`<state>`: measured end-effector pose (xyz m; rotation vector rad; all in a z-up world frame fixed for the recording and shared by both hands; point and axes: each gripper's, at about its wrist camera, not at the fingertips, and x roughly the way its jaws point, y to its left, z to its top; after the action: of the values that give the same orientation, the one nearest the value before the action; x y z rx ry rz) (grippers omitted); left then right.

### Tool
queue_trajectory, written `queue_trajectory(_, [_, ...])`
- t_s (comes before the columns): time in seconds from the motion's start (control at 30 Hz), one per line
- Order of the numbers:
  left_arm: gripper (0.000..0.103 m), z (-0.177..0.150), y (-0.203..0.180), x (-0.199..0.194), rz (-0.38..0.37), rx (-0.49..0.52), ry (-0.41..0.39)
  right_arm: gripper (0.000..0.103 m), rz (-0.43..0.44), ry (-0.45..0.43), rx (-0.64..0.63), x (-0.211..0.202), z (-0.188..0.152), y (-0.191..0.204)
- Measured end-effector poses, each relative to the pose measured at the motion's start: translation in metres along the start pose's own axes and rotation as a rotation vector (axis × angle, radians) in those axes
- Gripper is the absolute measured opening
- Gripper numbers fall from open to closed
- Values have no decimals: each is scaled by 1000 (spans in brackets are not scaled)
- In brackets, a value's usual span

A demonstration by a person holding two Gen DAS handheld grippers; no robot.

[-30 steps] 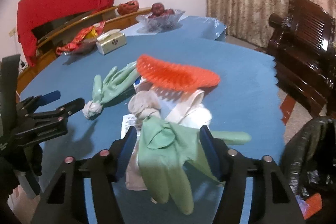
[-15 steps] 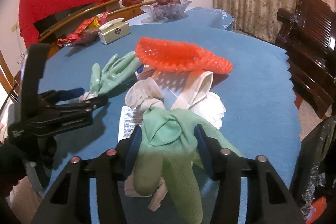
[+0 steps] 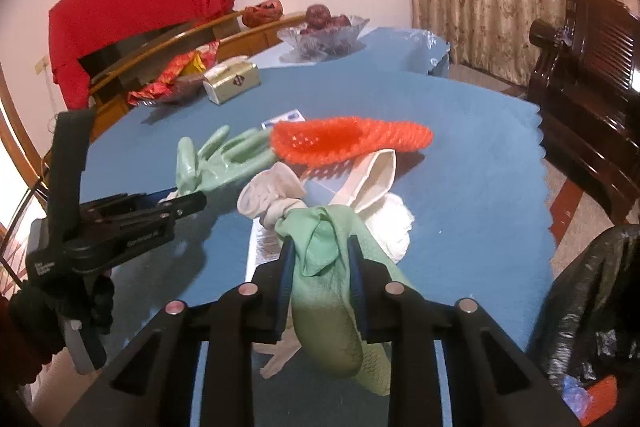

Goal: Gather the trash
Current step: 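Grasp the mint glove by its white knotted cuff with the left tool, then carry both gloves over the black bin and open both tools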

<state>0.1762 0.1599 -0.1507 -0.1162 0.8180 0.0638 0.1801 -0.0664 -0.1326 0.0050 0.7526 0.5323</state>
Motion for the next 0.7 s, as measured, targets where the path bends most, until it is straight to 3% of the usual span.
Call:
queue_trajectory(0.23, [33,-2,-9,-35,-18,-13,-35,26,16,-33,34,-26,3,-7])
queue_trajectory(0.43, [33,-9,-20,-51,-40,-10,-35,26,8,-8,78,-28,-6,-19])
queue_trajectory(0.7, [32,-9,-38,-73,-69,22,-67,26,-9,-56,100,-58,-5,-31])
